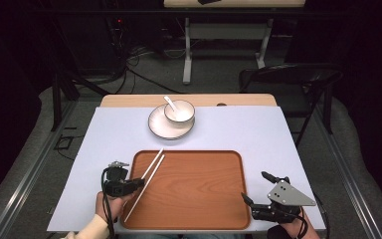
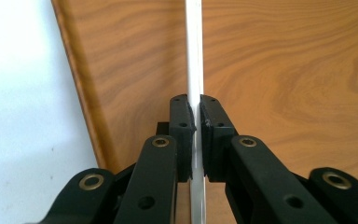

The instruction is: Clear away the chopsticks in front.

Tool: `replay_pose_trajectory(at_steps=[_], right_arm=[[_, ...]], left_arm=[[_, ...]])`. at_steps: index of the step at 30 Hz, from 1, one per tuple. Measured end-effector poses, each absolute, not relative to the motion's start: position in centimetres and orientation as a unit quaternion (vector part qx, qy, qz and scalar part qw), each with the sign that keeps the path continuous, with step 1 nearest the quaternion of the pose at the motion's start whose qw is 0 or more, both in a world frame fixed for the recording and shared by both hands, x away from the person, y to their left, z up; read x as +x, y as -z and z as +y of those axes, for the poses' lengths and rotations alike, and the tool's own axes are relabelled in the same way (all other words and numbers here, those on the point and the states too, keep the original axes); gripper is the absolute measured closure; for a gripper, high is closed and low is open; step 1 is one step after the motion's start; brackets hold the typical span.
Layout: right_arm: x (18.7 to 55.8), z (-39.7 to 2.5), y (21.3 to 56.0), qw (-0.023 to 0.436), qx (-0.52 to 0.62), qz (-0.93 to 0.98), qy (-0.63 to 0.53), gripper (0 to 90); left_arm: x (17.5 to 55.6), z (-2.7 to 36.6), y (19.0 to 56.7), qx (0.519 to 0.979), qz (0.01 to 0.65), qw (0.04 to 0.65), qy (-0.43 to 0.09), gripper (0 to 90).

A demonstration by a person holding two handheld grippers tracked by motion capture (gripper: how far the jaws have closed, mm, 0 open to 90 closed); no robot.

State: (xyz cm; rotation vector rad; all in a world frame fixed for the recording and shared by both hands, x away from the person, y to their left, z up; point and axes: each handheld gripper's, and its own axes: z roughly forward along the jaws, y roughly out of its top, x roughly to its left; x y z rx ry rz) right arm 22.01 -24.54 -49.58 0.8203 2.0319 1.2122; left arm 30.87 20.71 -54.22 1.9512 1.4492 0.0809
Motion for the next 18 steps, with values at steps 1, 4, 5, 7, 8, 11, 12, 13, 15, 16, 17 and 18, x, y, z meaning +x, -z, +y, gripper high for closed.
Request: replay_pose_trajectory(at_steps=[1, 4, 5, 7, 8, 11, 12, 13, 15, 16, 17, 18], right_arm=[[22.0, -24.5, 49.6, 0.313, 0.311, 0.771, -0.460, 13.8], [22.0, -24.5, 49.6, 0.313, 0.311, 0.771, -0.459, 13.8], [22.0, -24.5, 49.6, 0.313, 0.312, 0.771, -0.458, 13.8], [22.0, -24.5, 49.6, 0.314, 0.310, 0.772, -0.458, 13.8], [22.0, -24.5, 49.6, 0.314, 0.310, 0.771, -0.459, 13.7], [22.0, -24.5, 49.6, 0.313, 0.312, 0.771, -0.458, 13.8], [22.0, -24.5, 49.6, 0.313, 0.311, 0.772, -0.458, 13.8], [22.0, -24.5, 49.6, 0.313, 0.311, 0.772, -0.458, 13.8], [22.0, -24.5, 49.6, 0.313, 0.311, 0.771, -0.458, 13.7], [22.0, -24.5, 49.6, 0.314, 0.311, 0.771, -0.458, 13.7], [22.0, -24.5, 49.6, 0.314, 0.311, 0.771, -0.458, 13.8], [22.0, -24.5, 49.6, 0.314, 0.311, 0.771, -0.458, 13.8]], left_arm=[[30.8, 20.7, 54.3, 0.754, 0.558, 0.345, -0.029, 84.8], [30.6, 20.5, 54.5, 0.755, 0.559, 0.341, -0.030, 84.6], [30.6, 20.5, 54.6, 0.758, 0.556, 0.339, -0.029, 84.7], [30.4, 20.5, 54.6, 0.759, 0.556, 0.337, -0.028, 84.6], [30.3, 20.5, 54.7, 0.760, 0.556, 0.336, -0.027, 84.6], [30.0, 20.3, 54.7, 0.760, 0.555, 0.336, -0.031, 84.6], [29.9, 20.3, 54.7, 0.761, 0.555, 0.336, -0.031, 84.7], [29.8, 20.3, 54.7, 0.761, 0.554, 0.335, -0.031, 84.6], [29.8, 20.2, 54.7, 0.761, 0.554, 0.336, -0.034, 84.6], [29.8, 20.3, 54.7, 0.761, 0.554, 0.336, -0.034, 84.6], [29.8, 20.2, 54.7, 0.761, 0.554, 0.336, -0.033, 84.4], [29.8, 20.3, 54.7, 0.761, 0.553, 0.338, -0.033, 84.0]])
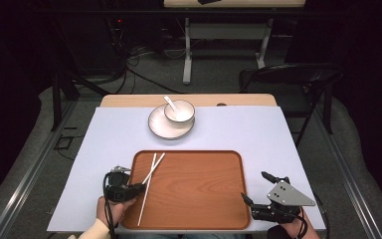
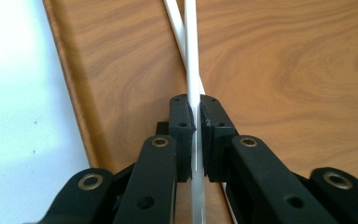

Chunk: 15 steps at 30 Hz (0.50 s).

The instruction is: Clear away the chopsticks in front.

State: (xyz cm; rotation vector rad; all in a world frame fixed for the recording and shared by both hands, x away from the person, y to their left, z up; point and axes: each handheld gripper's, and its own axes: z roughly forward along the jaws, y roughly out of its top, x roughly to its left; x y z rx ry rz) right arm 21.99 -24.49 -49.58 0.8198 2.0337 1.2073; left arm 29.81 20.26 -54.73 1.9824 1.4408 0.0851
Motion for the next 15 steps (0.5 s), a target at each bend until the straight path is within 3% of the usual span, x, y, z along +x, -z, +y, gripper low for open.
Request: replay_pose_trajectory(at_steps=[9, 15], right_arm=[[22.0, -24.5, 49.6, 0.315, 0.313, 0.770, -0.458, 13.8], [22.0, -24.5, 49.6, 0.315, 0.314, 0.769, -0.459, 13.8]], left_arm=[[29.8, 20.0, 54.5, 0.770, 0.536, 0.345, -0.023, 67.7], [29.8, 20.1, 53.4, 0.775, 0.521, 0.356, -0.037, 42.8]])
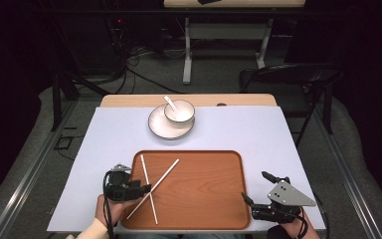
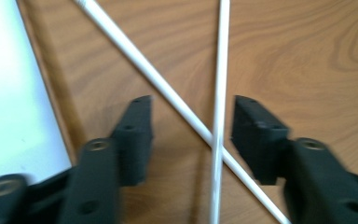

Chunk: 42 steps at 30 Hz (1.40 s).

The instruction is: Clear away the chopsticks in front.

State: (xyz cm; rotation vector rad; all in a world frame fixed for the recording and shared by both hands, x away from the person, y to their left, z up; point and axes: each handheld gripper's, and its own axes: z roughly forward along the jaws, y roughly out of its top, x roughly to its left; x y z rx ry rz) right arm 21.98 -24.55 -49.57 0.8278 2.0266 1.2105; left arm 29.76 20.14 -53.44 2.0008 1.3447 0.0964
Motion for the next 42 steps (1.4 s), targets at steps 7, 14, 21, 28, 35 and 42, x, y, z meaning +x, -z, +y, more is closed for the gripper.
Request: replay_pose_trajectory(at_steps=[7, 14, 21, 28, 35, 42], right_arm=[[22.0, -24.6, 49.6, 0.315, 0.315, 0.768, -0.459, 13.8], [22.0, -24.6, 49.6, 0.316, 0.315, 0.768, -0.460, 13.8], [21.9, -24.6, 49.6, 0.315, 0.316, 0.768, -0.459, 13.8], [21.9, -24.6, 49.6, 0.315, 0.316, 0.769, -0.458, 13.8], [21.9, -24.6, 49.6, 0.316, 0.316, 0.769, -0.458, 13.9], [21.9, -24.6, 49.6, 0.316, 0.316, 0.769, -0.458, 13.9]], left_arm=[[29.5, 20.7, 51.5, 0.805, 0.458, 0.367, -0.088, 23.2], [28.8, 22.2, 49.9, 0.809, 0.417, 0.395, -0.122, 14.3], [27.4, 24.4, 48.6, 0.792, 0.415, 0.426, -0.139, 6.9], [25.9, 26.5, 48.1, 0.780, 0.418, 0.438, -0.156, 3.7], [24.2, 28.5, 48.4, 0.767, 0.419, 0.452, -0.179, 0.3], [22.4, 30.0, 48.9, 0.753, 0.408, 0.470, -0.215, 0.0]])
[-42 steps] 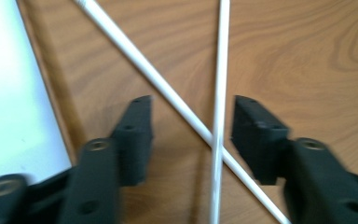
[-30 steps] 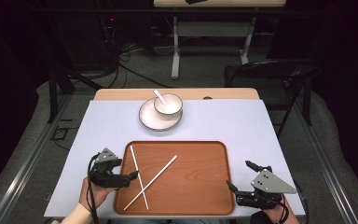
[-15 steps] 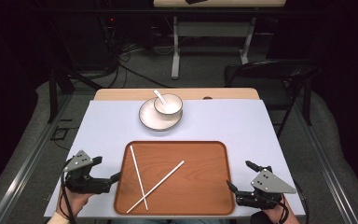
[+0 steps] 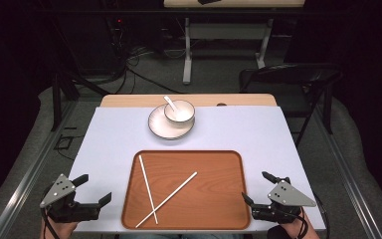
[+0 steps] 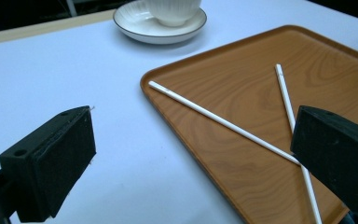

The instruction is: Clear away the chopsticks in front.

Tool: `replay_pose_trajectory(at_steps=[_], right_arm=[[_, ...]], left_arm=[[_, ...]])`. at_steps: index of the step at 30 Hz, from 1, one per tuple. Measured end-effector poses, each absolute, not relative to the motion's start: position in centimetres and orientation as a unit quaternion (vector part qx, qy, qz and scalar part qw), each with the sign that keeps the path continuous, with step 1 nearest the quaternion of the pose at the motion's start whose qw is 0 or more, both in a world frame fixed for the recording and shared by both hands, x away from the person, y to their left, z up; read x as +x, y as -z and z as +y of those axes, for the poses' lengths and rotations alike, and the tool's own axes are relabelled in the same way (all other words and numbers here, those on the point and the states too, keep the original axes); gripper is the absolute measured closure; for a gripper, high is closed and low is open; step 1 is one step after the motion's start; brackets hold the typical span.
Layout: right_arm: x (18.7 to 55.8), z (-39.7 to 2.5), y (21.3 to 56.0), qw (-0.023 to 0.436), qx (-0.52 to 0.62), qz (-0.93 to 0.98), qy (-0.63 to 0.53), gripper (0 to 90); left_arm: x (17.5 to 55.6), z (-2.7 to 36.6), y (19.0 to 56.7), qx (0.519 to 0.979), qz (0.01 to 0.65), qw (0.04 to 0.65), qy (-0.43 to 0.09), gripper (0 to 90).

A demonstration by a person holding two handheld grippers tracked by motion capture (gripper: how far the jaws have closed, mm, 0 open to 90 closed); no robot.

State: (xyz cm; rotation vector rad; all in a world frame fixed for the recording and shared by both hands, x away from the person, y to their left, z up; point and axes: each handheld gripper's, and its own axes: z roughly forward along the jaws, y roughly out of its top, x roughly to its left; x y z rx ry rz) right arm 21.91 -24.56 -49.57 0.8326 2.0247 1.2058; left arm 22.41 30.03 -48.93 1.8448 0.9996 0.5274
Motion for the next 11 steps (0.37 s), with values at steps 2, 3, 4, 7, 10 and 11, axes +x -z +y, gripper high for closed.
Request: replay_pose_trajectory(at_steps=[2, 3, 4, 7, 10, 11], right_arm=[[21.9, -24.6, 49.6, 0.316, 0.317, 0.768, -0.458, 13.8], [21.9, -24.6, 49.6, 0.316, 0.317, 0.768, -0.458, 13.8], [21.9, -24.6, 49.6, 0.316, 0.317, 0.768, -0.458, 13.9], [22.0, -24.5, 49.6, 0.315, 0.317, 0.769, -0.456, 13.8], [21.9, -24.5, 49.6, 0.316, 0.316, 0.770, -0.455, 13.9], [21.9, -24.5, 49.6, 0.317, 0.316, 0.770, -0.455, 13.8]], left_arm=[[22.0, 30.4, 49.2, 0.747, 0.416, 0.468, -0.223, 0.0], [22.0, 30.4, 49.2, 0.747, 0.416, 0.468, -0.223, 0.0], [21.7, 30.7, 49.4, 0.744, 0.422, 0.464, -0.233, 0.0], [21.5, 31.4, 50.0, 0.736, 0.442, 0.463, -0.221, 0.0], [21.7, 31.4, 50.1, 0.732, 0.448, 0.463, -0.221, 0.0], [21.8, 31.4, 50.2, 0.733, 0.451, 0.460, -0.219, 0.0]])
